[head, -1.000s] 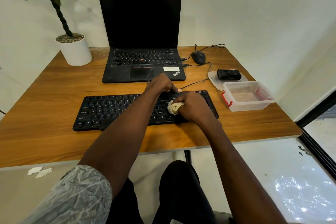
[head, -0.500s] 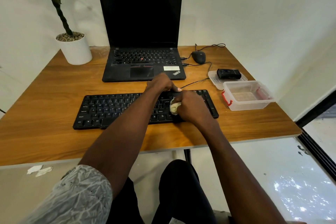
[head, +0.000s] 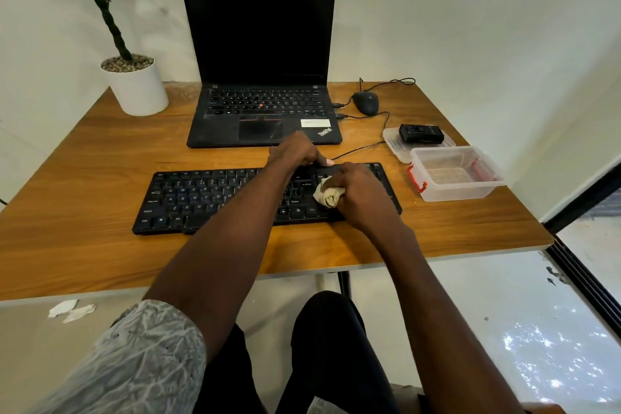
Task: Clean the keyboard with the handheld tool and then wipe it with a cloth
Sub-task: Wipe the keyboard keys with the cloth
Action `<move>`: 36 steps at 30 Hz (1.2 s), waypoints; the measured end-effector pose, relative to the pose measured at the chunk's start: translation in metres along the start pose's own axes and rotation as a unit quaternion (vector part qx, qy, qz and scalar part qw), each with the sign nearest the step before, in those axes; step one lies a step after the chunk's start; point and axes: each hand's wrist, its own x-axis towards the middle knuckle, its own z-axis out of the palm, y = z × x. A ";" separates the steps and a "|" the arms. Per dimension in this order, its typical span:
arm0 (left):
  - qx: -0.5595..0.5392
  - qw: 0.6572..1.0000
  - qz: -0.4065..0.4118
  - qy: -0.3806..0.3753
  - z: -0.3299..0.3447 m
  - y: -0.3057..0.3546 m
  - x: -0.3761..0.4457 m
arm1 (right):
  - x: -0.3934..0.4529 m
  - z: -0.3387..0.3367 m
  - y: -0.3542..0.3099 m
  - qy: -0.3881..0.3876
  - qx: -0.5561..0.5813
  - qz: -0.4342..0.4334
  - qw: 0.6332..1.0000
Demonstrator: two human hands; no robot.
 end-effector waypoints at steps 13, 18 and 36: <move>0.016 1.000 0.000 0.019 0.000 0.001 -0.010 | 0.007 -0.014 -0.001 -0.070 0.038 0.000 0.997; 0.010 1.000 -0.008 0.022 0.000 0.003 -0.011 | 0.013 -0.016 0.004 0.006 0.075 0.062 0.995; 0.010 1.000 0.000 0.006 -0.007 0.003 -0.022 | -0.008 -0.038 0.021 -0.086 0.090 0.151 0.981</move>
